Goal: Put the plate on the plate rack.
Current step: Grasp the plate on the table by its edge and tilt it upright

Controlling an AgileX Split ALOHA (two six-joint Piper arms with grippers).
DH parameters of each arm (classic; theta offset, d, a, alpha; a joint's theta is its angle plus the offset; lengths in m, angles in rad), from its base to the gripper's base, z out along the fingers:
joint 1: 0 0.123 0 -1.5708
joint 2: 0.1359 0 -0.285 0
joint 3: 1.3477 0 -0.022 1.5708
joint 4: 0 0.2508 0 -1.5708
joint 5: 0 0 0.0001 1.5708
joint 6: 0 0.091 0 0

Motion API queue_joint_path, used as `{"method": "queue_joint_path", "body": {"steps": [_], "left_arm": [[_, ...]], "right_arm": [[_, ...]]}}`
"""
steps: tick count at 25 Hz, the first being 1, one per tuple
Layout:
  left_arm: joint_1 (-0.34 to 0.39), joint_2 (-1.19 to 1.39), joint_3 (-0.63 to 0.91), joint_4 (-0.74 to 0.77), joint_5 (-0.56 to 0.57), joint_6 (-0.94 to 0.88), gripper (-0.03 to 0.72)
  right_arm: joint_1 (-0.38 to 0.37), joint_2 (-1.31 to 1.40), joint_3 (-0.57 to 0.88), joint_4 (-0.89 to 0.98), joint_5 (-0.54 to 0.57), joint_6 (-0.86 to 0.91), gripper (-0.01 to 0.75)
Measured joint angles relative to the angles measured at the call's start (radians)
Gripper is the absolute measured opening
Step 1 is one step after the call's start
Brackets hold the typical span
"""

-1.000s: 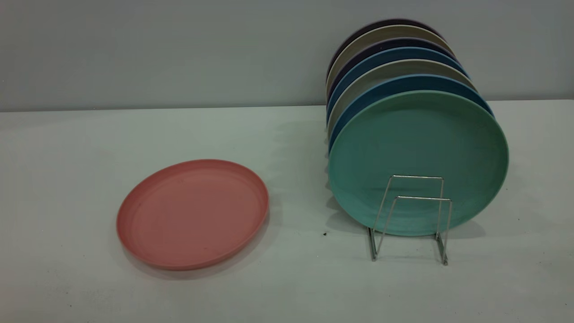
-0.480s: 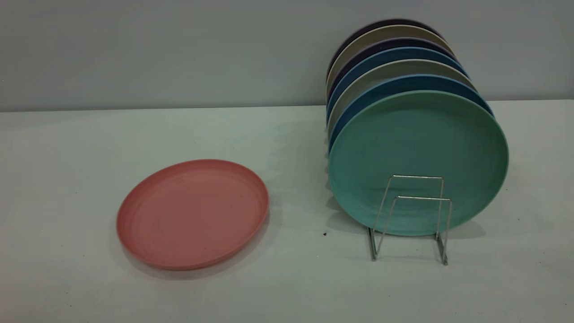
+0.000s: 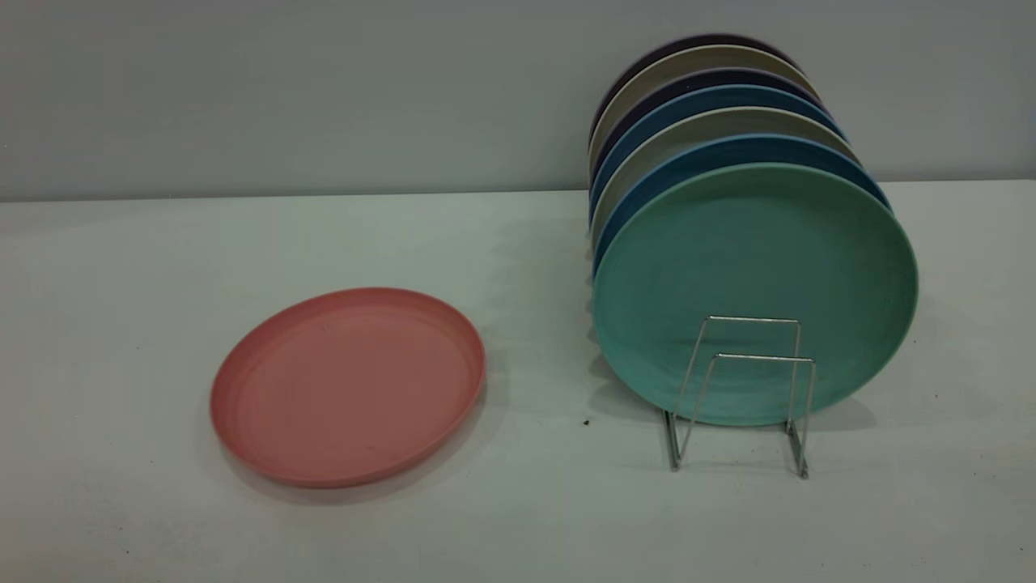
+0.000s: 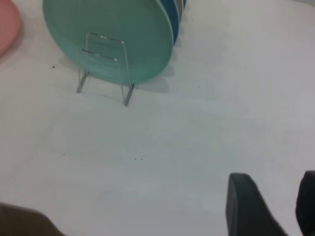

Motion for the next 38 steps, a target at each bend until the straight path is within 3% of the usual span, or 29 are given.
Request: {"method": "queue_joint_path", "body": {"steps": [15, 22, 27, 32, 38], "left_arm": [[0.0, 0.0, 0.0, 0.0, -0.002, -0.02, 0.452], [0.0, 0.045, -0.005, 0.0, -0.041, -0.052, 0.407], [-0.003, 0.217, -0.009, 0.025, -0.13, -0.071, 0.368], [-0.003, 0.458, -0.009, 0.021, -0.302, -0.171, 0.353], [-0.003, 0.826, -0.031, 0.02, -0.492, -0.071, 0.354]], "right_arm": [[-0.001, 0.0, 0.0, 0.0, 0.0, 0.0, 0.266], [-0.001, 0.0, -0.001, 0.046, -0.008, 0.005, 0.266], [-0.001, 0.059, -0.033, 0.07, -0.161, 0.058, 0.266], [-0.001, 0.281, -0.039, 0.104, -0.323, 0.067, 0.266], [-0.001, 0.617, -0.039, 0.105, -0.529, -0.02, 0.27]]}}
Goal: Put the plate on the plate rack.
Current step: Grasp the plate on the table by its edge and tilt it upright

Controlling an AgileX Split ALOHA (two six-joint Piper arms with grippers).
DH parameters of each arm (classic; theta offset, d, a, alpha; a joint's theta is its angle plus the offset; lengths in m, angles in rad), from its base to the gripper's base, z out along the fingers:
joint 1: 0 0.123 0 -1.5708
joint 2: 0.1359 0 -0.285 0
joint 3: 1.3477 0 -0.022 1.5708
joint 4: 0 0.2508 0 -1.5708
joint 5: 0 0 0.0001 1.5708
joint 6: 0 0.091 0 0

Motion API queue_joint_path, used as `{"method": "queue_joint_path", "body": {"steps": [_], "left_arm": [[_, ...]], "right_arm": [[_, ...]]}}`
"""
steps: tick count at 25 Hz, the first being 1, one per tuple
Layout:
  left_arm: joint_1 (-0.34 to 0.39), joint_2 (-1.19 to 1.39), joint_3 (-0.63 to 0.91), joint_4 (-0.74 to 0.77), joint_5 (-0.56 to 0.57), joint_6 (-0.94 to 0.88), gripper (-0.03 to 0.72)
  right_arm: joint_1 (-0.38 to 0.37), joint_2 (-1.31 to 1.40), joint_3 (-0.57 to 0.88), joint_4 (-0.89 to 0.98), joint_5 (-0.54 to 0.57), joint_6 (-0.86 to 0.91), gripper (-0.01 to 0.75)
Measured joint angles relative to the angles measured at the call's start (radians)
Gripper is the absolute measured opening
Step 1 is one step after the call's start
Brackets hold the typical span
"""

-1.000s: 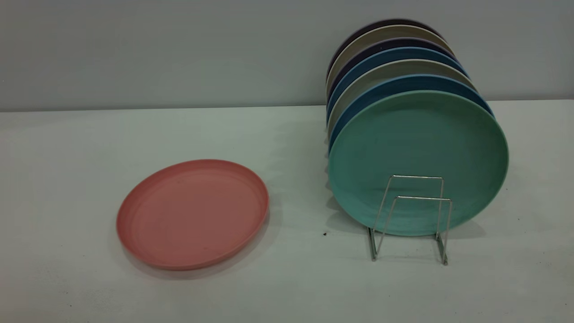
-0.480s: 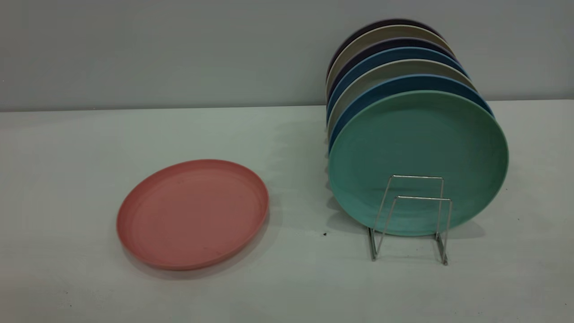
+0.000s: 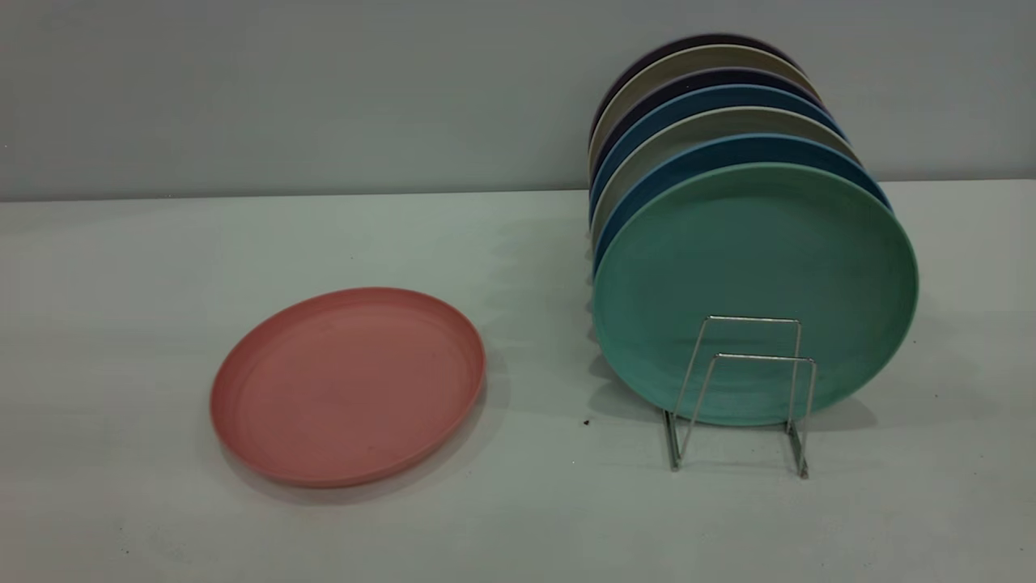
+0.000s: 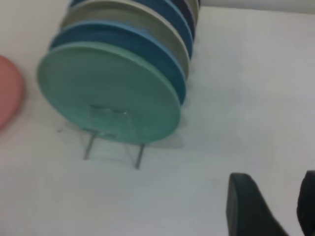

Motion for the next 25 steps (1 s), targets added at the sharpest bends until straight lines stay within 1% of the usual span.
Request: {"method": "queue_joint_path", "body": {"steps": [2, 5, 8, 11, 13, 15, 16, 18, 21, 23, 25], "left_arm": [[0.0, 0.137, -0.044, 0.0, -0.035, 0.019, 0.356], [0.0, 0.343, -0.148, 0.0, -0.055, 0.042, 0.379], [0.0, 0.493, -0.264, 0.0, -0.06, 0.047, 0.412], [0.003, 0.608, -0.352, 0.0, -0.077, 0.047, 0.438], [0.028, 0.673, -0.4, -0.011, -0.086, 0.055, 0.447], [0.066, 0.749, -0.445, -0.058, -0.091, 0.1, 0.449], [0.091, 0.79, -0.462, -0.107, -0.088, 0.15, 0.449], [0.14, 0.874, -0.501, -0.247, -0.064, 0.308, 0.45], [0.22, 1.014, -0.551, -0.571, 0.007, 0.571, 0.451], [0.253, 1.094, -0.568, -0.72, 0.032, 0.712, 0.451], [0.266, 1.145, -0.572, -0.802, 0.029, 0.806, 0.451]], "right_arm": [[0.0, 0.109, 0.0, 0.0, -0.072, -0.038, 0.287], [0.0, 0.258, -0.022, 0.004, -0.148, -0.066, 0.342], [0.0, 0.384, -0.071, 0.008, -0.158, -0.069, 0.408], [0.0, 0.482, -0.123, 0.008, -0.141, -0.069, 0.462], [0.0, 0.53, -0.146, 0.008, -0.138, -0.069, 0.475], [0.0, 0.571, -0.153, 0.008, -0.151, -0.069, 0.481], [0.0, 0.59, -0.153, 0.008, -0.159, -0.069, 0.481], [0.0, 0.625, -0.153, 0.011, -0.181, -0.069, 0.481], [0.0, 0.684, -0.156, 0.028, -0.209, -0.085, 0.47], [-0.002, 0.731, -0.164, 0.053, -0.225, -0.106, 0.452], [-0.013, 0.773, -0.177, 0.113, -0.232, -0.143, 0.435]]}}
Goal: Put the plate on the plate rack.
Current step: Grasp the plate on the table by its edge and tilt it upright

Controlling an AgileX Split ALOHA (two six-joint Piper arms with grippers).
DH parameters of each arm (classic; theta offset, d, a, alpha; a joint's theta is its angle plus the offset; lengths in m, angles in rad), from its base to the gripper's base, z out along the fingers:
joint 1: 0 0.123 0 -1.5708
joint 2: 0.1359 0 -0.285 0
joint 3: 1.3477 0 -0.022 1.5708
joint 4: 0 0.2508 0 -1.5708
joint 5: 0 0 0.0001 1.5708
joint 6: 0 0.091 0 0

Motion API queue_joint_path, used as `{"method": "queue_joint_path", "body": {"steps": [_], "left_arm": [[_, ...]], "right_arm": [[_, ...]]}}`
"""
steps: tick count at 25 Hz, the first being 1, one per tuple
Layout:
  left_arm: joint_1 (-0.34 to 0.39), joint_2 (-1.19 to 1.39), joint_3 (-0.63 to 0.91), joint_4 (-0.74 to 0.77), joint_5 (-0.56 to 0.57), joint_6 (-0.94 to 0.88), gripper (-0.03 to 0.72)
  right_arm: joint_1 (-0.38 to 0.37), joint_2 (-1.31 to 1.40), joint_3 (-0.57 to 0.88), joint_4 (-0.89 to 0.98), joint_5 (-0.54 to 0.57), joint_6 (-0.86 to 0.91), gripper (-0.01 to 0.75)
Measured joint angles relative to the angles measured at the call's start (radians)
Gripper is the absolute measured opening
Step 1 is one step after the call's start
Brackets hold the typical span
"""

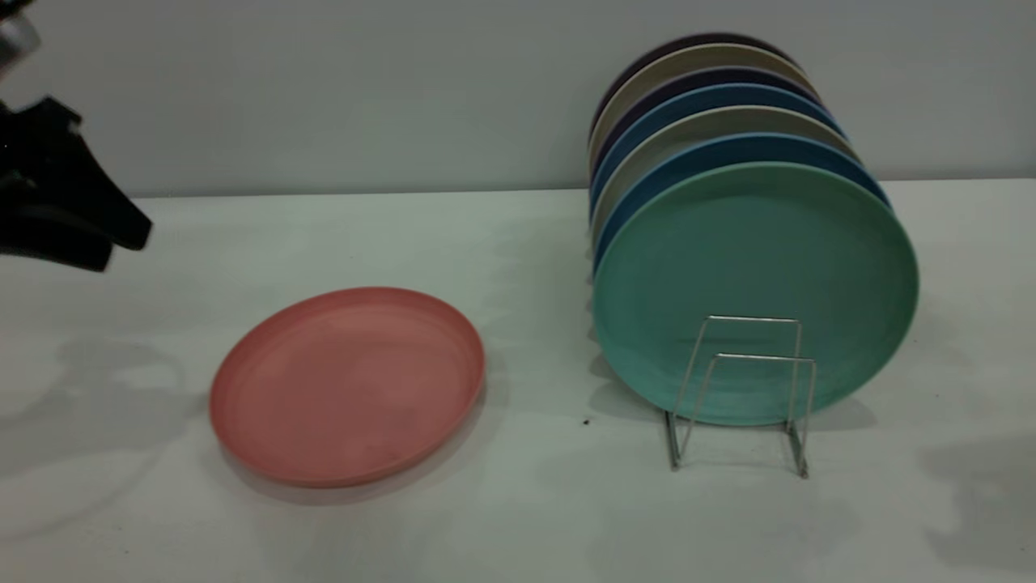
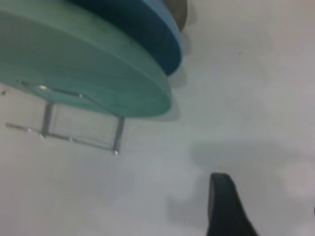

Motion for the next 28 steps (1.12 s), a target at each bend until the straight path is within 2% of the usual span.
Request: {"method": "queue_joint_path", "body": {"steps": [4, 6, 10, 13, 16, 28], "left_arm": [[0.002, 0.09, -0.021, -0.106, 0.006, 0.108, 0.451], [0.002, 0.138, -0.044, -0.148, 0.032, 0.145, 0.451], [0.002, 0.215, -0.072, -0.161, 0.054, 0.164, 0.451], [0.002, 0.239, -0.077, -0.153, 0.042, 0.165, 0.451], [0.002, 0.262, -0.085, -0.153, 0.028, 0.165, 0.451], [-0.016, 0.343, -0.088, -0.166, -0.059, 0.16, 0.451]], "right_arm": [[-0.052, 0.074, -0.037, 0.224, 0.006, -0.175, 0.419], [-0.097, 0.097, -0.044, 0.393, 0.028, -0.34, 0.418], [-0.244, 0.132, -0.044, 0.795, 0.158, -0.723, 0.416], [-0.349, 0.138, -0.044, 0.974, 0.237, -0.875, 0.416], [-0.387, 0.147, -0.044, 0.999, 0.243, -0.91, 0.416], [-0.39, 0.215, -0.044, 1.015, 0.248, -0.924, 0.416]]}}
